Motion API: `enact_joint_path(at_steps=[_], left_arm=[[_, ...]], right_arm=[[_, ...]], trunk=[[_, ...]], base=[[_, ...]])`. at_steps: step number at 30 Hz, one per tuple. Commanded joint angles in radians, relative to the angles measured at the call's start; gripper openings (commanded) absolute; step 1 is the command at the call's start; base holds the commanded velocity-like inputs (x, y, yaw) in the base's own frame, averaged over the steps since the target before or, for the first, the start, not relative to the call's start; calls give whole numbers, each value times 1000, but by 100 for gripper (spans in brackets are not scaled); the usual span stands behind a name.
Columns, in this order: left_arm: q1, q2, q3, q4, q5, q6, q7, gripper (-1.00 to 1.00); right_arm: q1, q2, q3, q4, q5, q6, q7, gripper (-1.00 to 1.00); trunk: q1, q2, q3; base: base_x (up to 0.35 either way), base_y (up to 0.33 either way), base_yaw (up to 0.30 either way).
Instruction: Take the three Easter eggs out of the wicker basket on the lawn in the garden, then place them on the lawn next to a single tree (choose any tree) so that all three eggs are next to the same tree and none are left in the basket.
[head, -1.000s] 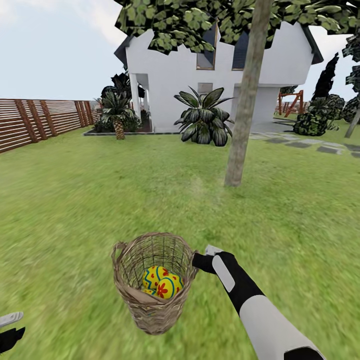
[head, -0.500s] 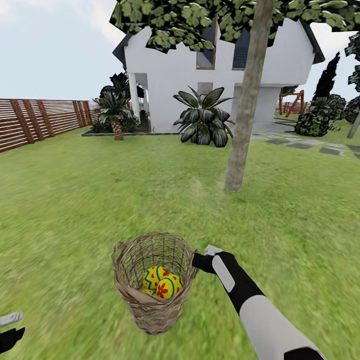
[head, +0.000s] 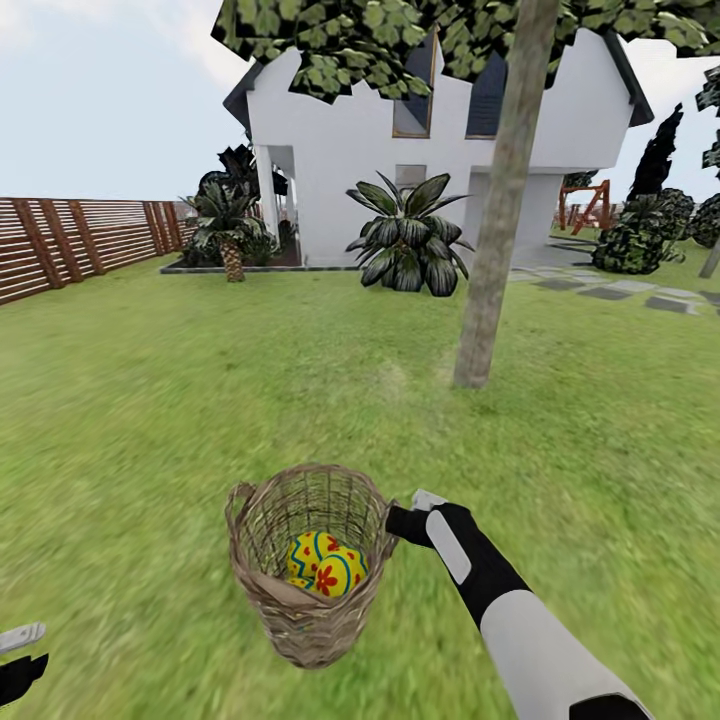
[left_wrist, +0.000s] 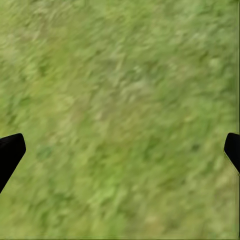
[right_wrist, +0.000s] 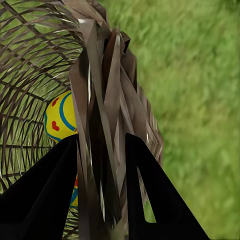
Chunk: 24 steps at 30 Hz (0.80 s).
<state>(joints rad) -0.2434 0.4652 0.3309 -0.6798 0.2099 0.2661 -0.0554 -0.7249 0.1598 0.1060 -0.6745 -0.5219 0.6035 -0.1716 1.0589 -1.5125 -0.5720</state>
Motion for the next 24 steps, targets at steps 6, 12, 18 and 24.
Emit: enact_joint_path(at_steps=[6, 12, 18, 24], left_arm=[[0, 0, 3, -1, 6, 7, -4, 100], [0, 0, 3, 0, 6, 5, -4, 100], [0, 0, 3, 0, 6, 4, -4, 100], [0, 0, 2, 0, 6, 3, -4, 100]], right_arm=[[-1, 1, 3, -2, -19, 1, -9, -100], [-1, 1, 3, -2, -20, 1, -9, -100], [-1, 3, 3, -1, -20, 1, -9, -100], [-1, 3, 3, 0, -20, 1, -9, -100]], trunk=[[1, -1, -1], [1, -1, -1], [1, -1, -1], [1, -1, -1]], base=[[339, 0, 0], [339, 0, 0], [339, 0, 0], [339, 0, 0]])
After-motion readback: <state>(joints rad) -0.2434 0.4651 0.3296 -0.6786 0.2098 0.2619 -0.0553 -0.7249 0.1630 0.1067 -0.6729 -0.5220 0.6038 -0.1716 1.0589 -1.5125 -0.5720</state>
